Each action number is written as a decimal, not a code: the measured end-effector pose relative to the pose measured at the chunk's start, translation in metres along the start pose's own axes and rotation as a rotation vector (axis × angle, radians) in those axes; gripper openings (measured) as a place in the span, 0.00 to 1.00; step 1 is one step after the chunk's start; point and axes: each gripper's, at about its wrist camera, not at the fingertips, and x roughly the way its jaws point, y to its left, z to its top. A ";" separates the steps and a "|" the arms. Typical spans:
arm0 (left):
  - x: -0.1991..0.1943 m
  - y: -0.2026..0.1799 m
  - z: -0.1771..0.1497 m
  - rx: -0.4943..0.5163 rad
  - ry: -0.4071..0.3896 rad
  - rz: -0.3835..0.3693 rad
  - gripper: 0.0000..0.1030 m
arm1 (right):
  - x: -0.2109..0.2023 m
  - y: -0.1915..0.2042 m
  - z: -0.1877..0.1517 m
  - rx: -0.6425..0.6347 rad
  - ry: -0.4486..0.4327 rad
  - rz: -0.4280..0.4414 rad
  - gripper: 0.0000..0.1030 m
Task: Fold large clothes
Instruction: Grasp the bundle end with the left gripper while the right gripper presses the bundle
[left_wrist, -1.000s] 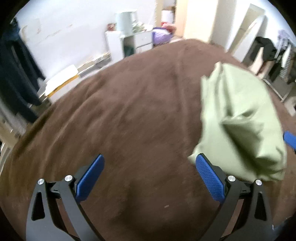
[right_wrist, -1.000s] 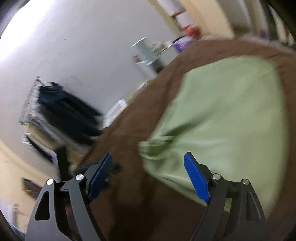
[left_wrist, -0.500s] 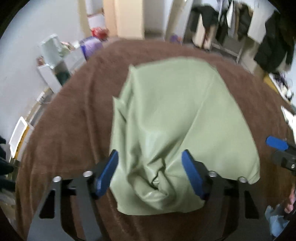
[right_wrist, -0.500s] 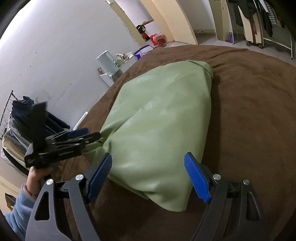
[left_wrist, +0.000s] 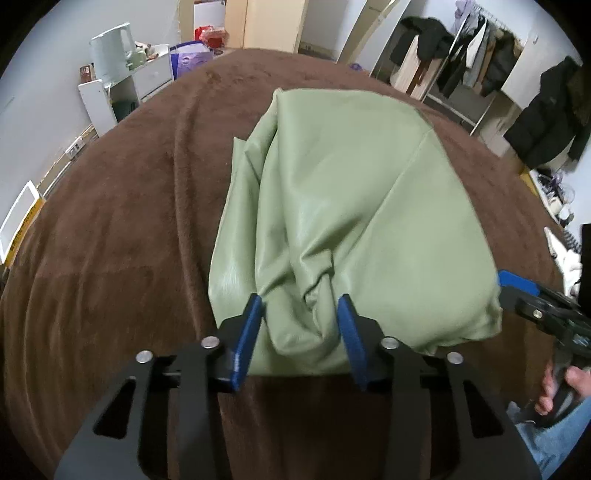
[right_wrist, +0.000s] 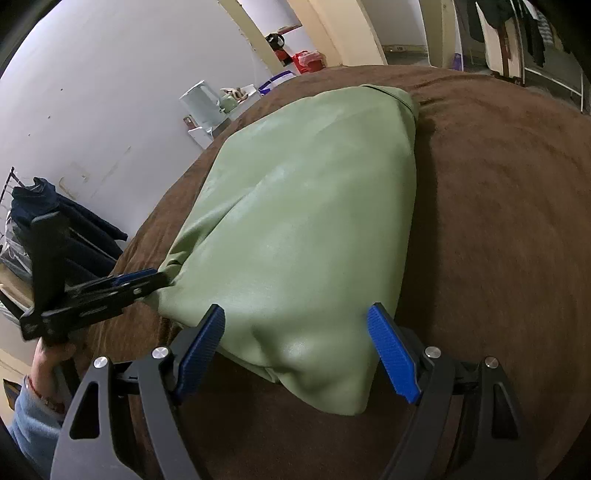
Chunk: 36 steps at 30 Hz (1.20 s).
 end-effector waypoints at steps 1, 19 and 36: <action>-0.003 -0.002 -0.003 0.008 -0.007 0.002 0.38 | 0.000 0.000 0.000 0.000 0.000 -0.002 0.78; -0.017 -0.002 -0.012 0.116 -0.093 0.091 0.12 | 0.003 0.001 -0.002 0.011 0.011 0.018 0.84; 0.008 0.037 -0.035 -0.056 -0.081 0.004 0.61 | -0.006 0.039 0.014 -0.156 -0.036 -0.022 0.85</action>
